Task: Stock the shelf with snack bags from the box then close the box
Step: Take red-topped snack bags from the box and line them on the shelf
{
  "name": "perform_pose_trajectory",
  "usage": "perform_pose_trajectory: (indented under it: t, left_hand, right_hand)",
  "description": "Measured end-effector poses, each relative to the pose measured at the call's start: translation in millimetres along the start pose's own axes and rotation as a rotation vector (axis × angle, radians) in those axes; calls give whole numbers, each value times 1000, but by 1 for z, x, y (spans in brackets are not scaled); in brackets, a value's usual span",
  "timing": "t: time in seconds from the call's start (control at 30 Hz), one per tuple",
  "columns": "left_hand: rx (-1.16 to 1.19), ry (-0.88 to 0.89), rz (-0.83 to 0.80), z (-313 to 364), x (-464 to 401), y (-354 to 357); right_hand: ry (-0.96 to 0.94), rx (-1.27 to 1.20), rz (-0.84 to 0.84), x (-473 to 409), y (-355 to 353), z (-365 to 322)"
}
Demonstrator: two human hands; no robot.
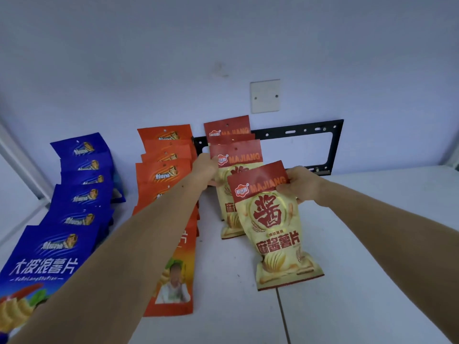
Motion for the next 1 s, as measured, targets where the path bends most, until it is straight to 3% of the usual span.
perform_pose_trajectory:
  t: [0.4, 0.57, 0.67, 0.77, 0.9, 1.0]
  left_hand:
    - [-473, 176, -6, 12, 12, -12]
    - [-448, 69, -262, -10, 28, 18]
    - [-558, -65, -312, -38, 34, 30]
    - [-515, -91, -303, -52, 33, 40]
    - [-448, -109, -290, -57, 34, 48]
    - [-468, -78, -260, -55, 30, 50]
  right_hand:
    - [137, -47, 18, -54, 36, 12]
    - [97, 103, 131, -71, 39, 0]
    - [75, 184, 232, -72, 36, -4]
    - [128, 221, 329, -72, 32, 8]
    - [165, 50, 65, -77, 64, 24]
    - [191, -8, 36, -69, 72, 25]
Point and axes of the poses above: each hand's wrist, its own x-axis away from the middle knuckle, its own y-axis out of the palm, z = x × y, the point moved 10 cm from there along -x, towards the middle knuckle, and after that the axes turned 1 degree about -x, right-handed, at the moved point
